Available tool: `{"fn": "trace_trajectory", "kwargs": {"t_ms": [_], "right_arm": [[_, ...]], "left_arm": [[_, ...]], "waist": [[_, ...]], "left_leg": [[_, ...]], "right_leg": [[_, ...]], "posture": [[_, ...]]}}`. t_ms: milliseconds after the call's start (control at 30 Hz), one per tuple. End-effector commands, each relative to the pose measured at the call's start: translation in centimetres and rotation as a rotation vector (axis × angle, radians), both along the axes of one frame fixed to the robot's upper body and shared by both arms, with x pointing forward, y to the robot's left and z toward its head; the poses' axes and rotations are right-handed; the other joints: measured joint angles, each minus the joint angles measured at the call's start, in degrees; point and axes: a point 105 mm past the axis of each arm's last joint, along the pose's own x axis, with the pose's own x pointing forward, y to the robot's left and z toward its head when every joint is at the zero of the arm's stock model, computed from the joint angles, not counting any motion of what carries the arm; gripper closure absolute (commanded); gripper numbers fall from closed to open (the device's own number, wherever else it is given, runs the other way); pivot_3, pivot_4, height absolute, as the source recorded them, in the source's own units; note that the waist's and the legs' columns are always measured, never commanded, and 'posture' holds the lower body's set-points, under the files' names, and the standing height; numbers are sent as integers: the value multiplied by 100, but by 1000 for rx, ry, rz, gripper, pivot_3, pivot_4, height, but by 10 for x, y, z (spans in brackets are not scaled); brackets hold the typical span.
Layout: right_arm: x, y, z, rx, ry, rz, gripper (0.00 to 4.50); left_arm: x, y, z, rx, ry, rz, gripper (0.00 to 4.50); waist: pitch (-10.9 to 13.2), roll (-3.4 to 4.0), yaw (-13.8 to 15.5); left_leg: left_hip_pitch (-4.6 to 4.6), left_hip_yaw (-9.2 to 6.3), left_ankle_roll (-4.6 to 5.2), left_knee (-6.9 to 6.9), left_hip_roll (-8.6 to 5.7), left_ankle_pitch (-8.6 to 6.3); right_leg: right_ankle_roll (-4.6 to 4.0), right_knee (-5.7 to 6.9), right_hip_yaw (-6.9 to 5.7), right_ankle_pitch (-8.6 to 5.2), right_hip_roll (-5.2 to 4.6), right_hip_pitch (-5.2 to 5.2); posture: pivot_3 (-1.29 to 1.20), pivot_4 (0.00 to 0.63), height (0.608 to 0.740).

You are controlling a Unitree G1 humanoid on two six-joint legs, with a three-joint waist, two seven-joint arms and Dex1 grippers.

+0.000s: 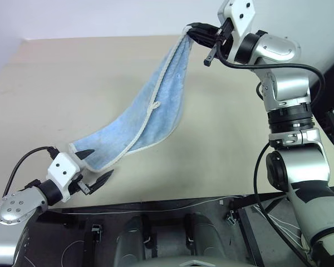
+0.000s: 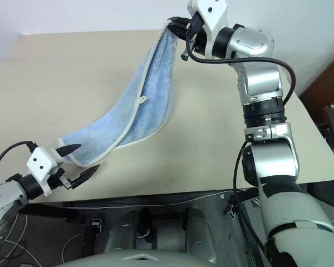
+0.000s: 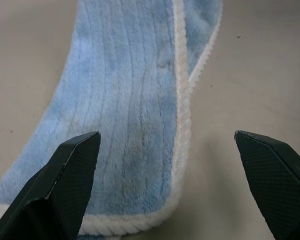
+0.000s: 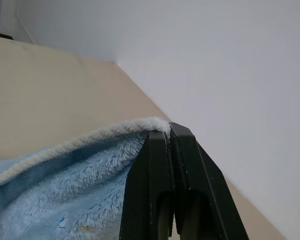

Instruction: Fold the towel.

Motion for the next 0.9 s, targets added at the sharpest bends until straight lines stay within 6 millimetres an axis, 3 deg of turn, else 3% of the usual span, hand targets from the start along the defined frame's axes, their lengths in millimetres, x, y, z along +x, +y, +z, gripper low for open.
{"fn": "trace_trajectory", "kwargs": {"t_ms": [33, 200, 500, 733, 833, 900], "right_arm": [[-10, 2, 18, 31, -60, 14, 4477], [-11, -1, 16, 39, -55, 1, 4477], [-10, -4, 13, 47, -49, -22, 4477], [-11, -8, 12, 59, -48, -42, 4477], [-11, -9, 11, 61, -47, -46, 4500], [-11, -9, 10, 64, -45, -45, 4500]], "left_arm": [[6, 7, 1, 28, -32, 17, 0], [9, 17, -16, 92, -3, 0, 0], [12, 19, -12, 64, -6, -55, 0], [11, 33, -22, 156, 60, -102, 0], [9, 38, -25, 200, 74, -123, 525], [8, 41, -27, 221, 77, -129, 1146]], "waist": [[0, 0, -2], [0, -1, -12], [0, -1, -9], [-1, -1, -22], [-1, -1, -27], [-1, -1, -31]], "left_leg": [[0, 2, -1, -5, 0, 1], [2, 30, -28, -31, -3, 17], [4, 46, -30, -35, -9, 19], [8, 49, -31, -35, -8, 19], [10, 53, -31, -35, -6, 20], [13, 54, -31, -35, -5, 20]], "right_leg": [[0, 0, 0, 0, -1, -4], [1, -6, -6, 1, -24, -15], [-1, -5, -28, 4, -52, -33], [-2, 1, -30, 5, -52, -35], [-2, 4, -31, 5, -52, -37], [-2, 7, -32, 5, -52, -39]], "posture": [[0, 150, 692], [0, 150, 692], [0, 150, 692], [0, 150, 692], [0, 150, 692], [0, 150, 692]]}}
